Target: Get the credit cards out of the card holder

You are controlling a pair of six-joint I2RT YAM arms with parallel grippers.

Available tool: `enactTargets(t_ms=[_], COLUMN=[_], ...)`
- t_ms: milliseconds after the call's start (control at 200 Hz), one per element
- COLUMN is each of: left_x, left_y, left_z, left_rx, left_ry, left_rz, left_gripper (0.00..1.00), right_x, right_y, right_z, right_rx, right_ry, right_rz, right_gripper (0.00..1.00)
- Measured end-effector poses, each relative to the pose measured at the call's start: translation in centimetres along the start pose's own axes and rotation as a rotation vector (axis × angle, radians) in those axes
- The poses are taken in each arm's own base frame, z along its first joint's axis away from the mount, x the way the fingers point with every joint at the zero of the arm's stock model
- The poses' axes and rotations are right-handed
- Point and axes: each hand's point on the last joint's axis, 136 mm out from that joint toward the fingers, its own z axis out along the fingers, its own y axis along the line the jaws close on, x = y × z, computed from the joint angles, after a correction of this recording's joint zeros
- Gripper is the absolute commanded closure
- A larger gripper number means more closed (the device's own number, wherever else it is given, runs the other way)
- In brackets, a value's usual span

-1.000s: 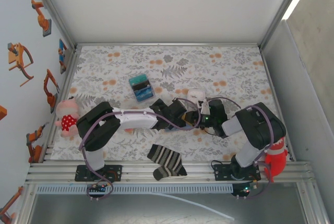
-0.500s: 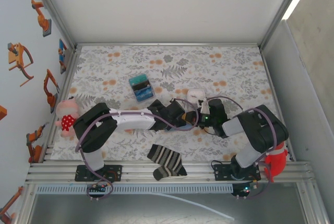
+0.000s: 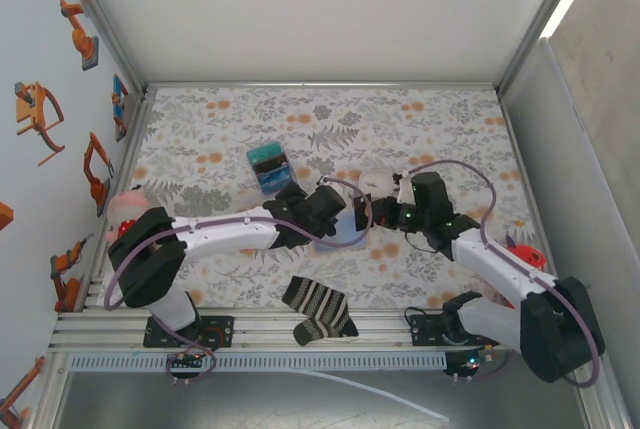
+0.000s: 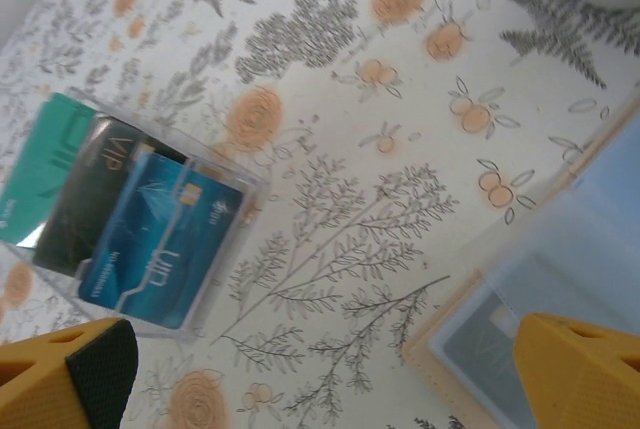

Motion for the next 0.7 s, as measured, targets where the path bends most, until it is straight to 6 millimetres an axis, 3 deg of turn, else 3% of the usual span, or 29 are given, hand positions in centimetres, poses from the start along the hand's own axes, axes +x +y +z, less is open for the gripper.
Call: enactTargets(t_ms=[260,451,561,696], left_x=[-2.0,-2.2,-2.2,-2.7], left_y=[4.6,7.4,8.2,7.3], left_z=[-4.8,-7.6,-8.8,-10.6], left_rx=[-0.009,0.099,0.196,0.333], left_ry=[-0.151,-0.271,-0.335,-0.395], left_rz=[-0.179,-0.34,-0.399,-0.368], left_gripper=[0.03,0.03,0.03,0.03], right_x=[-0.2,-0.6,0.0,1.3], right_y=[3.0,6.7,9.3,12.2], right_z=[-3.3,-4.6,-4.8,-4.2], right_rx=[-0.054,-0.151,-0.205,-0.252], right_ry=[-0.032,-0.029,0.017,0.111], right_rz=[-0.149,-0.284,-0.387,-0.526], right_gripper=[1.0,1.0,1.0,1.0])
